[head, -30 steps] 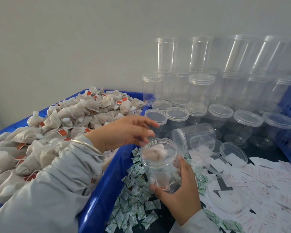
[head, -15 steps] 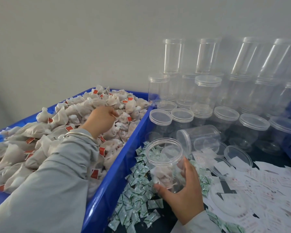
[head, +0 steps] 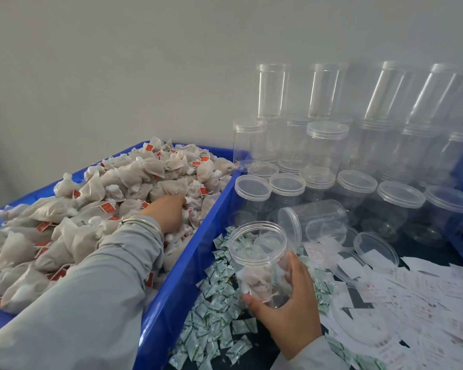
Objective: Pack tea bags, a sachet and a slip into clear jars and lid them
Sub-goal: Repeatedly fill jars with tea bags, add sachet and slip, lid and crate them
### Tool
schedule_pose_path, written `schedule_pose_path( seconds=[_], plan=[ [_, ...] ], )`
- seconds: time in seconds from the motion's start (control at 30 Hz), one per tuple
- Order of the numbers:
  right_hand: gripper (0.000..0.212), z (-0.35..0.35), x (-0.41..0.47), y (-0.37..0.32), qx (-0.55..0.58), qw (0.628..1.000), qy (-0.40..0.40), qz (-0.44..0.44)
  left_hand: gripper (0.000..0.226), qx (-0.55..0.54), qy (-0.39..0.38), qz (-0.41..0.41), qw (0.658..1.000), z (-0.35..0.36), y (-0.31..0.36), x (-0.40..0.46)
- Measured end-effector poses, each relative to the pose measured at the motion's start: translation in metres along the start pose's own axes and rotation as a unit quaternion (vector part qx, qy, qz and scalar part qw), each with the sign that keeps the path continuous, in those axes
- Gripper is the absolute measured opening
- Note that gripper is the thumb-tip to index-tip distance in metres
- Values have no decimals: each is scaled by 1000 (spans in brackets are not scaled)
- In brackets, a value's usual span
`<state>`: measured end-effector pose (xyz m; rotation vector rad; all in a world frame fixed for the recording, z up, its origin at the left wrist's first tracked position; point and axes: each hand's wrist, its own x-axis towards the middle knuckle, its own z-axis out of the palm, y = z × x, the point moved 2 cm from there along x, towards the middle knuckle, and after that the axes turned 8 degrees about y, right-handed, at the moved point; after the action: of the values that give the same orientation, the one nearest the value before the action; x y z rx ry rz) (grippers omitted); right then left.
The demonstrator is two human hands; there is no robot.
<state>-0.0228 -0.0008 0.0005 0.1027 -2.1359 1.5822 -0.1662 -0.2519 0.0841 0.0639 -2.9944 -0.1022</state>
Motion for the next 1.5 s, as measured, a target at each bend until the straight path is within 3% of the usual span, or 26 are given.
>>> schedule_pose_path(
  seconds=[0.17, 0.27, 0.5, 0.57, 0.7, 0.8, 0.9, 1.03, 1.17, 1.37, 1.5],
  plan=[
    [98, 0, -1, 0, 3, 1000, -12, 3, 24, 5, 3, -29, 1000, -1, 0, 0],
    [98, 0, -1, -1, 4, 1000, -14, 4, 20, -10, 18, -32, 999, -5, 1, -1],
    [99, 0, -1, 1, 9, 1000, -14, 12, 7, -211, 111, -42, 970, -33, 16, -3],
    [102, 0, -1, 1, 4, 1000, -17, 10, 10, -349, 91, -22, 932, -41, 28, -10],
    [103, 0, 0, 1, 0, 1000, -11, 10, 10, -591, -29, 16, 806, -56, 52, -30],
    [102, 0, 0, 2, 2, 1000, -9, 17, 5, -690, -87, 46, 717, -68, 64, -43],
    [109, 0, -1, 2, -7, 1000, -12, 25, 10, -722, -143, 92, 670, -73, 73, -53],
    [107, 2, 0, 1, -18, 1000, -6, 13, 11, -676, -195, 144, 696, -70, 80, -61],
    [107, 3, -1, 1, -4, 1000, 1, 18, 14, -649, -209, 146, 716, -67, 84, -63],
    [102, 4, -1, 3, 16, 999, 2, 36, 17, -632, -166, 121, 748, -72, 81, -64],
    [97, 4, 0, 4, 21, 999, 13, 30, 4, -620, -137, 95, 767, -71, 77, -59]
  ],
)
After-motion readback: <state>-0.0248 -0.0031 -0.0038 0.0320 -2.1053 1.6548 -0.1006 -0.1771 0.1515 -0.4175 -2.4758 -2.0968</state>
